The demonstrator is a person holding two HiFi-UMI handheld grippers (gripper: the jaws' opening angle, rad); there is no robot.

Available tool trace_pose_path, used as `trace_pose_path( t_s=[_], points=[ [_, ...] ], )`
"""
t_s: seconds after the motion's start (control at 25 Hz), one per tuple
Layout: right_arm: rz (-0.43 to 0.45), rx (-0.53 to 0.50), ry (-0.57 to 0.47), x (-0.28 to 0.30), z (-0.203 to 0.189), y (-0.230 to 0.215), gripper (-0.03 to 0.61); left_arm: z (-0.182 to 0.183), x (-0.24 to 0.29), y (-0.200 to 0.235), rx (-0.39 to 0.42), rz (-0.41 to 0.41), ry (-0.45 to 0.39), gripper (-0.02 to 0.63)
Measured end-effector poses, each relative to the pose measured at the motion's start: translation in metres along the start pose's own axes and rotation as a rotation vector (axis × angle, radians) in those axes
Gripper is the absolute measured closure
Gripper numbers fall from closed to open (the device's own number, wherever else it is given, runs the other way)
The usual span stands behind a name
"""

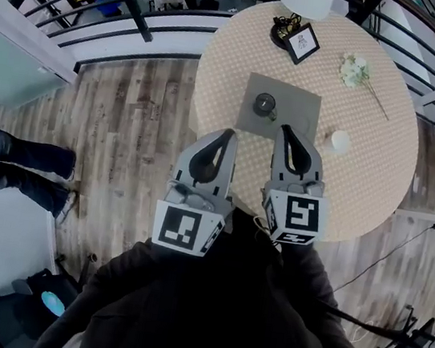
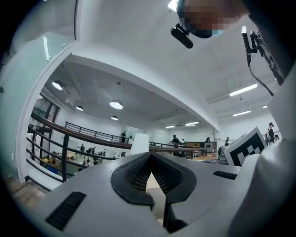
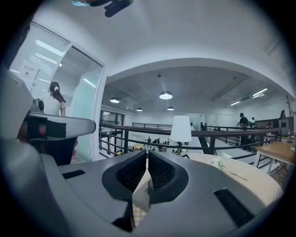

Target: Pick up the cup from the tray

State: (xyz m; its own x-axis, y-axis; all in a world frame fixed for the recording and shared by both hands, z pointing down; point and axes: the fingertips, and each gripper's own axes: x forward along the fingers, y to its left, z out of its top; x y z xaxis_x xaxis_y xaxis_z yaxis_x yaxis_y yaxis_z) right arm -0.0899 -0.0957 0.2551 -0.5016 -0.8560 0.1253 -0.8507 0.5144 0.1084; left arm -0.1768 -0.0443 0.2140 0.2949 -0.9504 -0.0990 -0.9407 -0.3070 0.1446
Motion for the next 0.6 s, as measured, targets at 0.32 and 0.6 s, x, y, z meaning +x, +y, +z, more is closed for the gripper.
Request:
trace_pose_path(
  t_s=[0.32, 0.6],
  points=[
    [0.018, 0.042, 0.075, 0.017, -0.031, -0.005, 0.561, -0.028, 0.013, 0.011, 0.028, 0.025, 0.096, 0.611],
    [0.055, 0.033, 0.15, 0.048, -0.062, -0.018, 0.543, -0.055, 0.043, 0.019, 0.012, 0.047, 0.167, 0.611]
  ],
)
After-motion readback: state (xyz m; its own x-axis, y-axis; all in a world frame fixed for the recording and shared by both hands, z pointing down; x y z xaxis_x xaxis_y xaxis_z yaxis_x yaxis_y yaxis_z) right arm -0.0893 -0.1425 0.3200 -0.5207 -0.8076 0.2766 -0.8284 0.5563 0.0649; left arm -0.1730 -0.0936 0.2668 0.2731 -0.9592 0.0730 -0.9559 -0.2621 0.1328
